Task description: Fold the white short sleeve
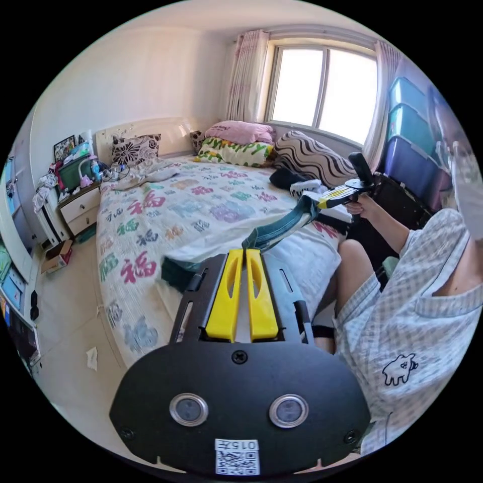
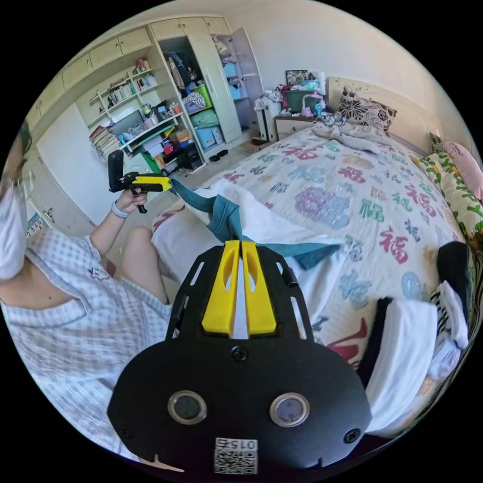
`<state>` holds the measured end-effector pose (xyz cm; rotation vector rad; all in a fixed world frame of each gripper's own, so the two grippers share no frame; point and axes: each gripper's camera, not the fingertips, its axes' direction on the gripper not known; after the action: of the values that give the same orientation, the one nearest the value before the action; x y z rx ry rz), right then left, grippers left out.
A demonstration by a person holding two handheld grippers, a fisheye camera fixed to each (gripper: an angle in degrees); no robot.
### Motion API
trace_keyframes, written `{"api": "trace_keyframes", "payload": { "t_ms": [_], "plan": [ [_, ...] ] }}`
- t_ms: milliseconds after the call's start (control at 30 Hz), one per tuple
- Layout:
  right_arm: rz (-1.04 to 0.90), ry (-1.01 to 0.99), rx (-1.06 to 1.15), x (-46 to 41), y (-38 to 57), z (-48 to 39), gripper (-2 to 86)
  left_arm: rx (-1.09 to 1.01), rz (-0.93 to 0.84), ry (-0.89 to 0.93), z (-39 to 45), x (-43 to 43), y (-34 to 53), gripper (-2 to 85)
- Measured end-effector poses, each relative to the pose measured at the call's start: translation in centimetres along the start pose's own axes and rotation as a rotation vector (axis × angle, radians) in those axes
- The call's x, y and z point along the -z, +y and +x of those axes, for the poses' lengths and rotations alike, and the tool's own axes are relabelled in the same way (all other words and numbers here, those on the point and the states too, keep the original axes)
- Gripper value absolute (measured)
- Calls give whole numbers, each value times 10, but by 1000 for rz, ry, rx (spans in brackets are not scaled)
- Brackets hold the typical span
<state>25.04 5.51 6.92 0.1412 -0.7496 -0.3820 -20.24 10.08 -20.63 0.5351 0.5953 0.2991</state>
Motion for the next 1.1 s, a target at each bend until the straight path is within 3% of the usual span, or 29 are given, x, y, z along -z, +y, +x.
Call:
{"api": "trace_keyframes", "payload": {
  "t_ms": [167, 433, 667, 867, 967, 1100],
  "plan": [
    [-112, 32, 3, -37, 84, -35, -9, 12, -139, 24, 49, -16, 74, 3],
    [-215, 70, -61, -61, 134, -38, -6, 83, -308, -37, 67, -29, 119, 22],
    [-67, 5, -90, -47, 146, -41, -5, 255, -63, 16, 45, 11, 131, 46],
    [-253, -2, -147, -107, 142, -26, -8, 298, -215, 23, 23, -45, 136, 34],
    [-207, -123, -245, -97, 150, -9, -7, 319, -230, 55, 8, -39, 140, 27],
    [-73, -104, -347, -60, 155, 19, 4, 372, -166, 131, -27, -14, 140, 37]
  ]
}}
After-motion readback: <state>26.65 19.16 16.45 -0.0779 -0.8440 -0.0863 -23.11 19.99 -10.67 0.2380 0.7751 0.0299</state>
